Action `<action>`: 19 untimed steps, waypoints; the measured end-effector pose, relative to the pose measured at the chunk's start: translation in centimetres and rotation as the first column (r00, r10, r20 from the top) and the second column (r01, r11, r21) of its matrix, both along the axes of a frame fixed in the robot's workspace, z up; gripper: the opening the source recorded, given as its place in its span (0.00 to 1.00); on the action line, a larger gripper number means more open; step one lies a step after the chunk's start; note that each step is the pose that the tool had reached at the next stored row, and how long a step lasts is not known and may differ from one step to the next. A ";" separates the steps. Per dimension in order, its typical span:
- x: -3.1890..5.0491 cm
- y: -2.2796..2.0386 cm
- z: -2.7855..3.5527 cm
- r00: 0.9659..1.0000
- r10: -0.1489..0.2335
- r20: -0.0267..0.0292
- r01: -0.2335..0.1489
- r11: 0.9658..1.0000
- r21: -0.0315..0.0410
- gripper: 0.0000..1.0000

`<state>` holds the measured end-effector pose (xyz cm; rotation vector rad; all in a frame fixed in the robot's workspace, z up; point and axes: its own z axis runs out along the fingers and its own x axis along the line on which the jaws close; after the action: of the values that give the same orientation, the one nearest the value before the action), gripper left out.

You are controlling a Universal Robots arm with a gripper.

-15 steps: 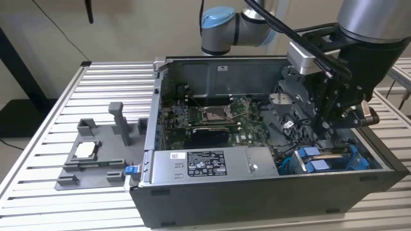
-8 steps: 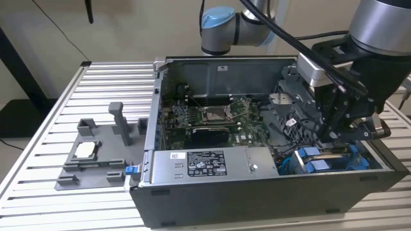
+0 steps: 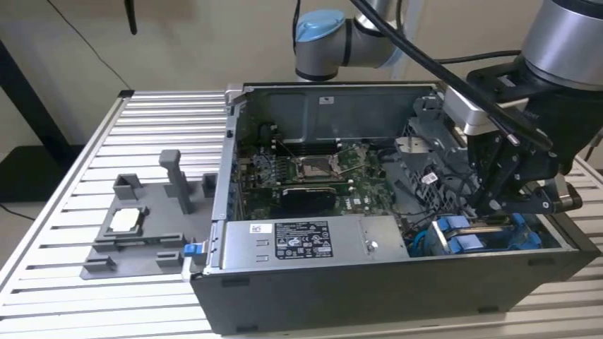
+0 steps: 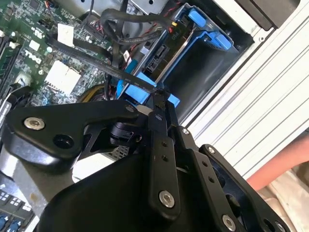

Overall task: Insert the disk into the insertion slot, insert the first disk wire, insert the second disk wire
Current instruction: 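Insert the second disk wire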

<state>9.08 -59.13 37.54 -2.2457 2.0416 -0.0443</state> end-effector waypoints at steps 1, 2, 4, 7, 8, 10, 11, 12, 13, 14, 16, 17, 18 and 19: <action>0.00 0.00 -0.03 1.000 0.000 0.000 0.000 1.000 0.000 0.16; 0.01 -0.01 -0.07 1.000 0.000 0.000 0.000 1.000 0.003 0.16; 0.05 -0.01 -0.12 1.000 0.000 0.000 0.000 1.000 0.027 0.16; 0.12 -0.05 -0.20 1.000 -0.001 0.000 0.001 0.998 0.068 0.16; 0.21 -0.08 -0.24 1.000 -0.002 0.000 0.002 0.998 0.070 0.16; 0.39 -0.11 -0.33 1.000 -0.005 0.000 0.005 0.997 0.071 0.16; 0.49 -0.11 -0.42 1.000 -0.007 0.000 0.007 0.997 0.070 0.16; 0.55 -0.11 -0.54 1.000 -0.011 0.000 0.011 0.997 0.070 0.16; 0.59 -0.11 -0.68 1.000 -0.017 0.000 0.017 0.997 0.071 0.16; 0.61 -0.11 -0.81 1.000 -0.026 0.000 0.026 0.997 0.070 0.16; 0.75 -0.11 -1.33 0.999 -0.053 0.000 0.053 0.996 0.070 0.16; 0.85 -0.11 -1.51 0.998 -0.059 0.000 0.059 0.996 0.070 0.16; 1.04 -0.10 -1.71 0.998 -0.062 0.000 0.062 0.996 0.070 0.16; 1.27 -0.09 -1.86 0.998 -0.063 -0.001 0.063 0.996 0.070 0.16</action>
<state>10.35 -59.23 35.68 -2.1396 2.0794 0.0211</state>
